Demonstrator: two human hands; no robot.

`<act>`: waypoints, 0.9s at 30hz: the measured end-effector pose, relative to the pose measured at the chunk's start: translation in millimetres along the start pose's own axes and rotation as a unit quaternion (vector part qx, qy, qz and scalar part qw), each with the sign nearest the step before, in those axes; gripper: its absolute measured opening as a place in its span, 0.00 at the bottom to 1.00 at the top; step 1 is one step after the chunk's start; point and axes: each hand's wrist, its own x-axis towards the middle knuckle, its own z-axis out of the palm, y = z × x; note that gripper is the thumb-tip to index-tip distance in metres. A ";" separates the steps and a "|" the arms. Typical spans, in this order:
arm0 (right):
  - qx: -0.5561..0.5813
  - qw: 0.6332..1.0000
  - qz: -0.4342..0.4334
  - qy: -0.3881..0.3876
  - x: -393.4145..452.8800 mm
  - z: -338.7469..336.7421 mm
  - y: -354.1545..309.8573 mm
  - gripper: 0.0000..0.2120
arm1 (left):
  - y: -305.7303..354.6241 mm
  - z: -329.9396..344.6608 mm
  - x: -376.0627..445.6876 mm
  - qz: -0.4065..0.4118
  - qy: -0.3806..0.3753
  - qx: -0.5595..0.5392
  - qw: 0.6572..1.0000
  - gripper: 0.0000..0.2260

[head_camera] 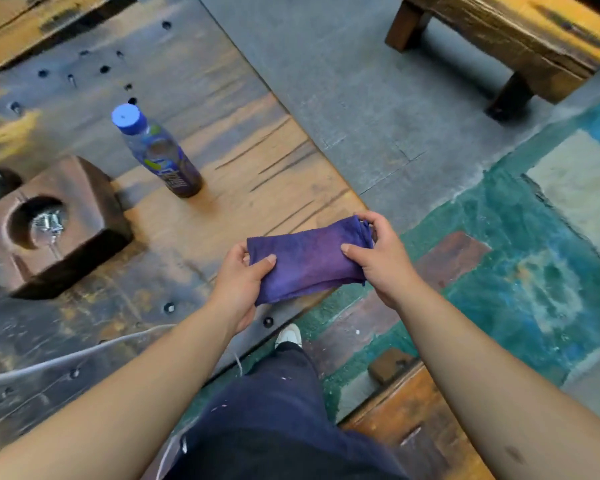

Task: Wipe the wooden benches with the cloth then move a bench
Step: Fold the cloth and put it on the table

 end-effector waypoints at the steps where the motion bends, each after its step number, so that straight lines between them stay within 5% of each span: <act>1: -0.024 1.000 -0.006 -0.005 9.4 6.5 -1.8 0.25 | 3.5 -3.5 8.3 -0.004 0.011 0.002 1.000 0.08; 16: -0.242 0.967 0.003 -0.082 95.2 25.0 0.9 0.31 | -1.4 1.1 62.0 -0.018 0.155 0.039 0.987 0.10; 22: -0.368 0.918 -0.038 -0.145 129.4 21.8 11.7 0.30 | -31.3 20.1 69.3 -0.019 0.230 0.101 0.968 0.09; 27: -0.494 0.837 -0.070 -0.226 146.4 8.8 7.7 0.33 | -41.6 32.7 63.9 -0.045 0.276 0.114 0.954 0.12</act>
